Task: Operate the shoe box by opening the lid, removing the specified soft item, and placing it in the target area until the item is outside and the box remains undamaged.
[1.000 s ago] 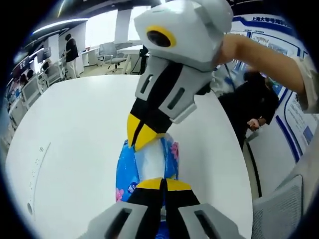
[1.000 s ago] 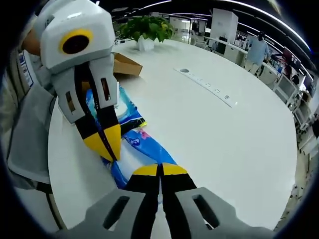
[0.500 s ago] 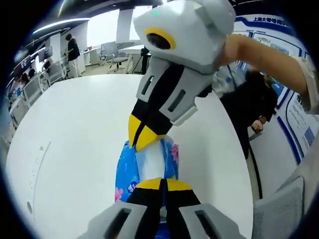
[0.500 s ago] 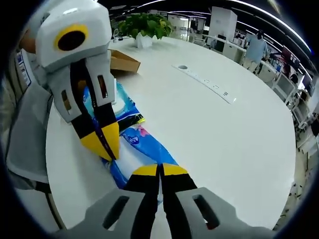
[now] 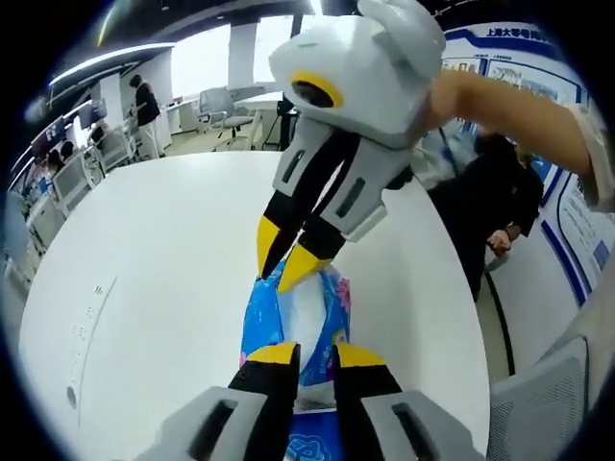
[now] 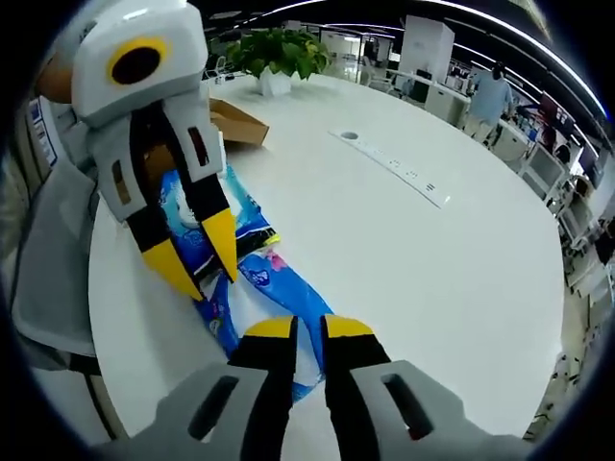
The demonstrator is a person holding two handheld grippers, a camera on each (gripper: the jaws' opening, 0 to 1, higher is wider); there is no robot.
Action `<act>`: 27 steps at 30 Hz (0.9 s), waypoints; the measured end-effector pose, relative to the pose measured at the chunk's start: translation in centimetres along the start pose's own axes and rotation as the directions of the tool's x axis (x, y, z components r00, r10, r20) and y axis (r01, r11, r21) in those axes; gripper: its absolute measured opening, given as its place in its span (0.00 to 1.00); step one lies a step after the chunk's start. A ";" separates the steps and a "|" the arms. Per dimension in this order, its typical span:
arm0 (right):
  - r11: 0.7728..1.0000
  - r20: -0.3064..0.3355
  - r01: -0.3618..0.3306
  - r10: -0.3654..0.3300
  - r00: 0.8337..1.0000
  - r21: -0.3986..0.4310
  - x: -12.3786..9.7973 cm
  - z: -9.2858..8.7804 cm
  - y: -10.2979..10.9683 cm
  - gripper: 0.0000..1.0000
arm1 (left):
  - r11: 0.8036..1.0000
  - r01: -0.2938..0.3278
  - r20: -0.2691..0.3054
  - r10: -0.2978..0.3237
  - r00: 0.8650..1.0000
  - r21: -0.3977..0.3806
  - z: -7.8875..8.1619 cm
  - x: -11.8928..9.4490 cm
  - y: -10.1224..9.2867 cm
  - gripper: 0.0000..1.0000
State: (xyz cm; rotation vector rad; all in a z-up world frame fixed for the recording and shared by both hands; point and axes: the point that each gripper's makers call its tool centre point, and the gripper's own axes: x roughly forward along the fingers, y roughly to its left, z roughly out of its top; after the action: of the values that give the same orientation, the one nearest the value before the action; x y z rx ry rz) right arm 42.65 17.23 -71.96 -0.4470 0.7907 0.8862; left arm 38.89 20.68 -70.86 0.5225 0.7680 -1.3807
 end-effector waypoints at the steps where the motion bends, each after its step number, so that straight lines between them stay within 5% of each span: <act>1: 1.000 -0.002 -0.001 0.001 1.000 -0.003 -0.2 0.1 0.1 0.11 | 1.000 -0.001 0.001 0.001 1.000 -0.008 -0.1 -0.4 0.0 0.19; 10: 1.000 -0.010 0.002 -0.002 1.000 0.003 -1.8 0.8 0.9 0.20 | 0.997 -0.044 -0.002 0.044 0.999 -0.070 -2.2 -3.9 0.3 0.32; 27: 1.000 -0.017 0.017 -0.017 1.000 -0.006 -5.6 3.3 4.6 0.37 | 0.975 -0.161 0.079 0.175 0.982 -0.155 -5.3 -12.7 0.7 0.50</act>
State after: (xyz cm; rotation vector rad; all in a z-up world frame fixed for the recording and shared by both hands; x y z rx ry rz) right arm 38.13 19.07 -65.71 -0.4662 0.7992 0.8698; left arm 38.44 33.10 -64.97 0.3951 0.7283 -1.1728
